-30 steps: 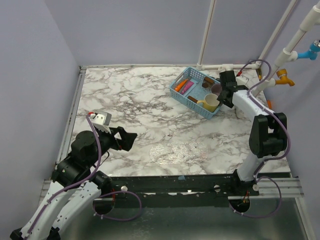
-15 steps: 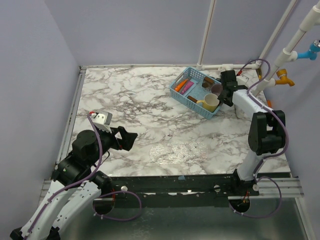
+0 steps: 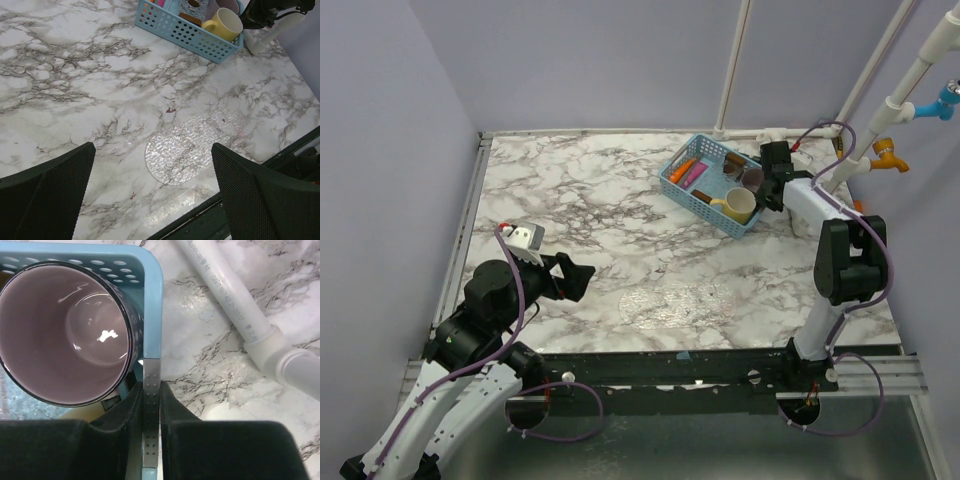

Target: Prepare toiletry sets of a toothbrush and toothpaste on the tray

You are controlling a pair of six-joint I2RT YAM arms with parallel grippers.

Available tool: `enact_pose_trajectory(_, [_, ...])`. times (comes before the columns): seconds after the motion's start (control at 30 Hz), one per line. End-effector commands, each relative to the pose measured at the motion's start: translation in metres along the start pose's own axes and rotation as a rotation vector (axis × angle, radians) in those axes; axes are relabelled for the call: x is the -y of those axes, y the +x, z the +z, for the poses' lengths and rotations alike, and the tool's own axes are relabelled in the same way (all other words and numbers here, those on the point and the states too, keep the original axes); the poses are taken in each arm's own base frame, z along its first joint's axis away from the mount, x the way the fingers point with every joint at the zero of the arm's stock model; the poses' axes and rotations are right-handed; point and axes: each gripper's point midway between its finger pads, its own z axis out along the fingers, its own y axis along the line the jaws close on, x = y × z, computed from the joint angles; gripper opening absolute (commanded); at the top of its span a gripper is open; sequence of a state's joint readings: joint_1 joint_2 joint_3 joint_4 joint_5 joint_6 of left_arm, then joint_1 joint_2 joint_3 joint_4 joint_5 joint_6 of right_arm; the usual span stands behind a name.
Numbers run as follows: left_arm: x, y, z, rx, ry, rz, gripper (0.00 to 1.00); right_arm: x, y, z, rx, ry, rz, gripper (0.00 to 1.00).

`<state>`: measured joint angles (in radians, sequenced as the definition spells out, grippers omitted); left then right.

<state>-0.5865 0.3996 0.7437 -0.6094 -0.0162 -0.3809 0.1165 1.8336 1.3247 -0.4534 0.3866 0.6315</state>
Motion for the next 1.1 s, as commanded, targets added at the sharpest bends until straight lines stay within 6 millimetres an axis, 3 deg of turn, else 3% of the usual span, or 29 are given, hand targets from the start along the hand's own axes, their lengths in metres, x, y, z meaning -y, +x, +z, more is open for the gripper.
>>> enact_pose_trajectory(0.0, [-0.003, 0.003, 0.002, -0.008, -0.012, 0.006, 0.99, -0.015, 0.021, 0.006, -0.088, -0.071, -0.031, 0.08])
enact_pose_trajectory(0.07, [-0.003, 0.003, 0.002, -0.008, -0.012, 0.006, 0.99, -0.018, 0.021, 0.005, -0.090, -0.088, -0.038, 0.01])
enact_pose_trajectory(0.47, [-0.003, 0.002, 0.000, -0.002, -0.012, 0.006, 0.99, -0.044, 0.019, -0.014, -0.084, -0.274, -0.153, 0.00])
enact_pose_trajectory(1.07, [-0.002, 0.001, -0.001, 0.007, -0.006, 0.004, 0.99, -0.103, 0.061, -0.056, -0.107, -0.585, -0.467, 0.01])
